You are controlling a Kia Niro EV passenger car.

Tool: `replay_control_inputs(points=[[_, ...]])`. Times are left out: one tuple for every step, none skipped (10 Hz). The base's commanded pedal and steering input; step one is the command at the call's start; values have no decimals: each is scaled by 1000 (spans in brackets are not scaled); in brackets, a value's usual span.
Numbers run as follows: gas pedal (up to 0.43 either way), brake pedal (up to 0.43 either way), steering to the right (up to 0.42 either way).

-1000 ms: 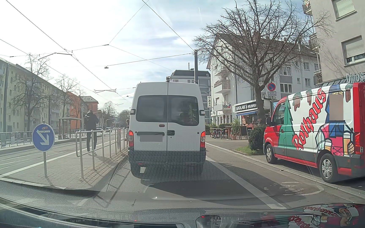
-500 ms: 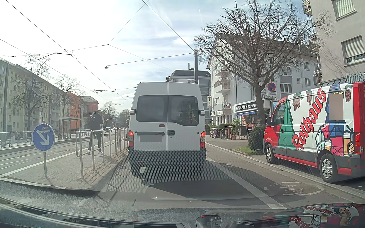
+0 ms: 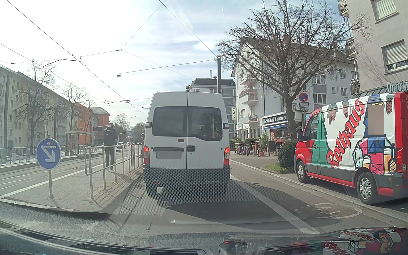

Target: Follow the waypoints while adhering to traffic rules and regulations

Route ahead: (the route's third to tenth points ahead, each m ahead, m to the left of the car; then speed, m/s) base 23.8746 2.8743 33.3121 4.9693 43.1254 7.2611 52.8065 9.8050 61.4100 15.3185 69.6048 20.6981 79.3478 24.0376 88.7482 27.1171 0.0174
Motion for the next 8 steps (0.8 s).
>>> replay_control_inputs(points=[[0,238,-48],[0,238,-48],[0,238,-48],[0,238,-48],[0,238,-48],[0,244,-48],[0,238,-48],[0,238,-48]])
